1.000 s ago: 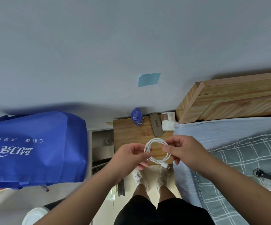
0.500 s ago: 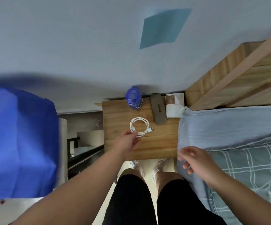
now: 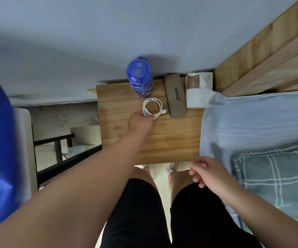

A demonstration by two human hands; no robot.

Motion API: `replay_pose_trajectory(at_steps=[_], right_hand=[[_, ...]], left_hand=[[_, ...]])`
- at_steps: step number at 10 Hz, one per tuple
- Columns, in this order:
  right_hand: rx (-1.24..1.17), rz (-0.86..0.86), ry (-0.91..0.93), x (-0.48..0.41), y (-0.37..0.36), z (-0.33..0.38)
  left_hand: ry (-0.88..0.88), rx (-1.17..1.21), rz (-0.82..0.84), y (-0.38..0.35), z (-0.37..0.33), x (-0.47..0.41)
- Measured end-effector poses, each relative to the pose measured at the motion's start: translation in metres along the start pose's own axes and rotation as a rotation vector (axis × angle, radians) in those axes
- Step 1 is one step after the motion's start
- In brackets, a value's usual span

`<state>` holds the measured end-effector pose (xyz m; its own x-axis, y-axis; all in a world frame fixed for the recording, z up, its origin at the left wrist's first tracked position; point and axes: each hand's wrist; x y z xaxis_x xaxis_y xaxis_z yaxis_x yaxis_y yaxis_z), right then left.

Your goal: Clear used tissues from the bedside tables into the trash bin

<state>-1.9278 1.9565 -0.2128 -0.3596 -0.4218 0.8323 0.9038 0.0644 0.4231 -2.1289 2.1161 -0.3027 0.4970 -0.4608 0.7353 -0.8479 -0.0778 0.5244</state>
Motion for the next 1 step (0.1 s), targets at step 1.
replay_pose_trajectory(at_steps=[1], right_hand=[[0.001,-0.002,0.015,0.0029,-0.0003,0.0123]], left_hand=[[-0.070,-0.246,0.150,0.0115,-0.0038,0.0147]])
Point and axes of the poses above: each hand's wrist, its own x-axis away from the middle knuckle, its own y-axis out of the back of the hand, z = x × y, and after that the axes turned 13 degrees about -z, right-handed
